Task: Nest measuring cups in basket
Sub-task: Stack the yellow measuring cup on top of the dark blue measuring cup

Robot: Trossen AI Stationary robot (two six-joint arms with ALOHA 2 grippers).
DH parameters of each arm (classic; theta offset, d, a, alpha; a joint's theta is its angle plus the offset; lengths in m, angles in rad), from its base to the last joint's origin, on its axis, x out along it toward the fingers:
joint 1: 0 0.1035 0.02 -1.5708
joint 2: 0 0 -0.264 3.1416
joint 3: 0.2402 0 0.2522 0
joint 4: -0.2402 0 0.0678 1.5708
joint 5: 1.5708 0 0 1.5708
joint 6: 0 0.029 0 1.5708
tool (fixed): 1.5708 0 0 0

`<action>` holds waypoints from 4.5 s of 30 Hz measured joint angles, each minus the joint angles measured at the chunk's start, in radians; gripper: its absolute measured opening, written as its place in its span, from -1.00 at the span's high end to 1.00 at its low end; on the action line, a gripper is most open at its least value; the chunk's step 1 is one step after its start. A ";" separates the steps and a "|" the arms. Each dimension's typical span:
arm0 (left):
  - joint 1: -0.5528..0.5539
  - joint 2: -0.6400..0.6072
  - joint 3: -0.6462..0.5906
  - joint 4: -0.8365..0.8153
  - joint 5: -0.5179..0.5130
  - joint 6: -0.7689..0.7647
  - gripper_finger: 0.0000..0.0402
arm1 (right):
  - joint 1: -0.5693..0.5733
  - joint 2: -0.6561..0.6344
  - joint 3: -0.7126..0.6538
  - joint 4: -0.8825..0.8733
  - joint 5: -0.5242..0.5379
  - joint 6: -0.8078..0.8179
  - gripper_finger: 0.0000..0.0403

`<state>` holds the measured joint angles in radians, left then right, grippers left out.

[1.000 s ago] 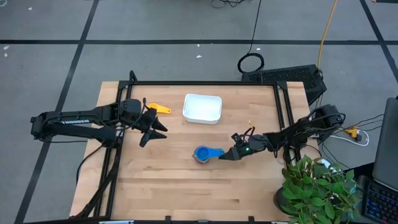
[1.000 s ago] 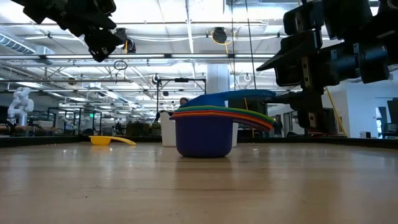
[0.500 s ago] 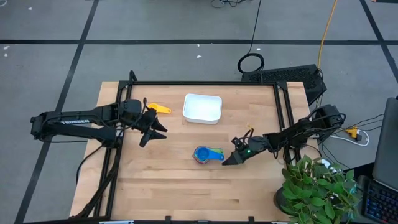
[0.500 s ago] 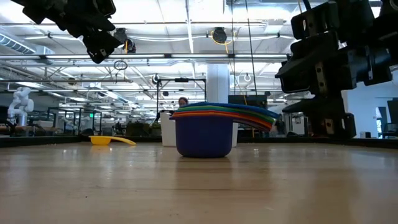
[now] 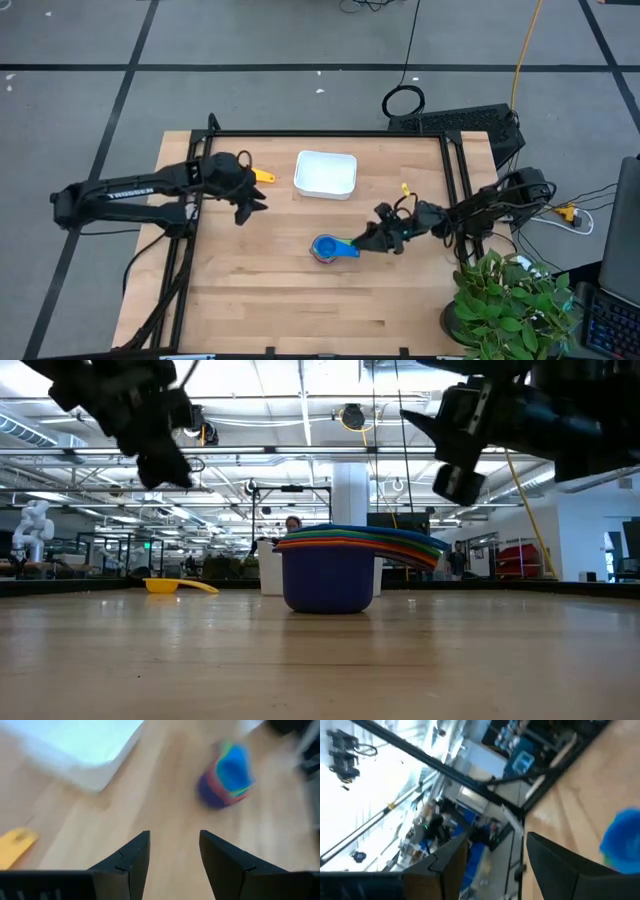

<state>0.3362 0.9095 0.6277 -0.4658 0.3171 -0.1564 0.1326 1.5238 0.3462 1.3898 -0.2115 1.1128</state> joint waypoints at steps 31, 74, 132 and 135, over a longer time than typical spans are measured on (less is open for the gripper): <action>0.319 0.493 0.201 -0.326 -0.468 0.775 -0.19 | -0.182 0.000 0.000 0.005 -0.096 -0.130 0.01; -0.217 0.292 0.322 -0.408 -0.195 -0.059 0.91 | -0.119 0.001 0.153 -0.521 0.102 -0.460 0.01; -0.542 0.958 0.802 -0.162 -0.446 -0.171 0.86 | -0.050 -0.419 0.531 -1.474 0.502 -0.876 0.01; -0.548 0.973 0.805 -0.139 -0.450 -0.167 0.84 | -0.050 -0.420 0.519 -1.469 0.503 -0.863 0.01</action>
<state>-0.2114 1.8830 1.4326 -0.6045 -0.1326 -0.3237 0.0822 1.1038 0.8651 -0.0796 0.2913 0.2498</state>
